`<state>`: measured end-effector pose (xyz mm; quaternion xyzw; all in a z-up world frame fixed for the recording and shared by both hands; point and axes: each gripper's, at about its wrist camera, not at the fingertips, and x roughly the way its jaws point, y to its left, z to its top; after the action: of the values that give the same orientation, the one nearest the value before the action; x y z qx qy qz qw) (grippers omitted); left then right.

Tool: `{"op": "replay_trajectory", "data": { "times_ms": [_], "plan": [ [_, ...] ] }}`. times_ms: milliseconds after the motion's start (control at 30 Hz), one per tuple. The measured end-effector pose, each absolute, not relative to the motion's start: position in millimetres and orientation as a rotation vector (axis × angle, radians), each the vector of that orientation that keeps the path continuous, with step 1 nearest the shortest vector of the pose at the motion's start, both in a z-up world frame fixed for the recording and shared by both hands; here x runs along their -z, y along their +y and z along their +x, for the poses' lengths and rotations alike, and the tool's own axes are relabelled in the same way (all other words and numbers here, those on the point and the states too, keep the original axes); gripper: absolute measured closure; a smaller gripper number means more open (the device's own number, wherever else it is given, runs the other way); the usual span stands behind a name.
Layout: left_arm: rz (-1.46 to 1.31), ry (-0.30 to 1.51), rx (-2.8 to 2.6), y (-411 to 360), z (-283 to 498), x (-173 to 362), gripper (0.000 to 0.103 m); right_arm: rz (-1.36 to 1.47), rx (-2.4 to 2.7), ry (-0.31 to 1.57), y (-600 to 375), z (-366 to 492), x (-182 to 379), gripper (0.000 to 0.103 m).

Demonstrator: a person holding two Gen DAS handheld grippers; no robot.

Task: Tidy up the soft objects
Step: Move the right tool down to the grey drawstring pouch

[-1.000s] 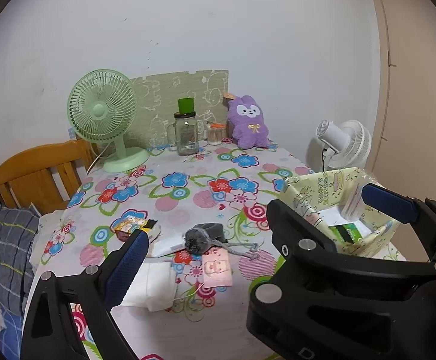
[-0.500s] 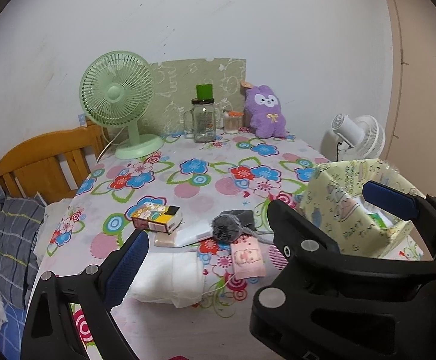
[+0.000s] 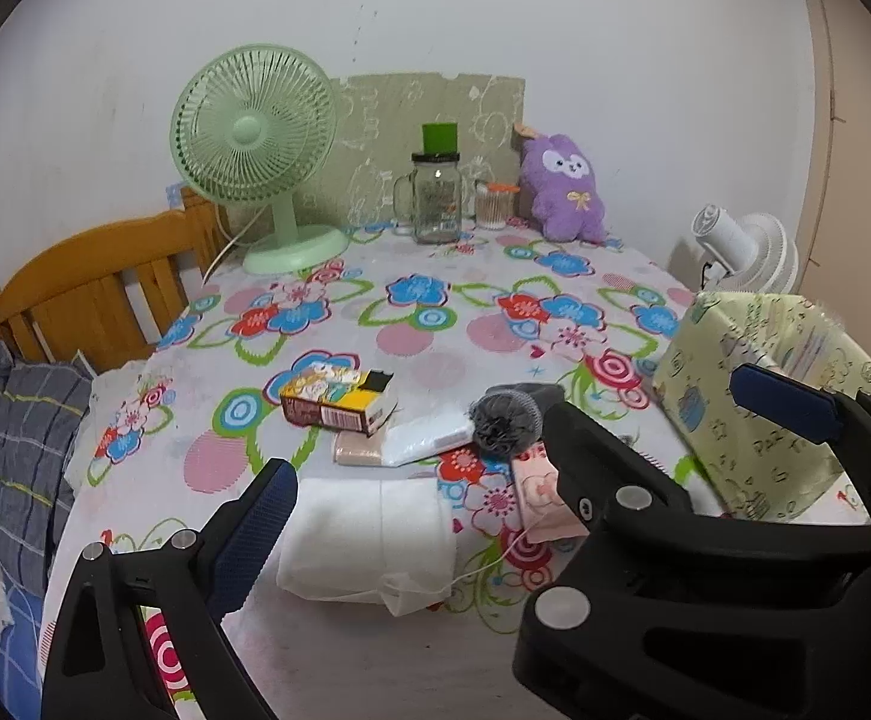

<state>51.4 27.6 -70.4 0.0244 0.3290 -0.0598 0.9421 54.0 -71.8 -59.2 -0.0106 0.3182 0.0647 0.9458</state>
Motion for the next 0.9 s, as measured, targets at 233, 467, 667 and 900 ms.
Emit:
{"op": "replay_trajectory", "data": {
  "times_ms": [233,467,667,900],
  "plan": [
    [0.052,0.724,0.1,35,63,87,0.005,-0.023,-0.138,0.693,-66,67,77,0.007],
    [0.04,0.782,0.085,42,75,104,0.005,-0.032,-0.138,0.738,-61,79,93,0.007],
    [0.02,0.832,0.076,46,85,119,0.005,-0.044,-0.134,0.776,-57,89,106,0.007],
    [0.027,0.854,0.051,48,92,130,0.005,-0.043,-0.133,0.811,-57,98,119,0.007]
  ]
}}
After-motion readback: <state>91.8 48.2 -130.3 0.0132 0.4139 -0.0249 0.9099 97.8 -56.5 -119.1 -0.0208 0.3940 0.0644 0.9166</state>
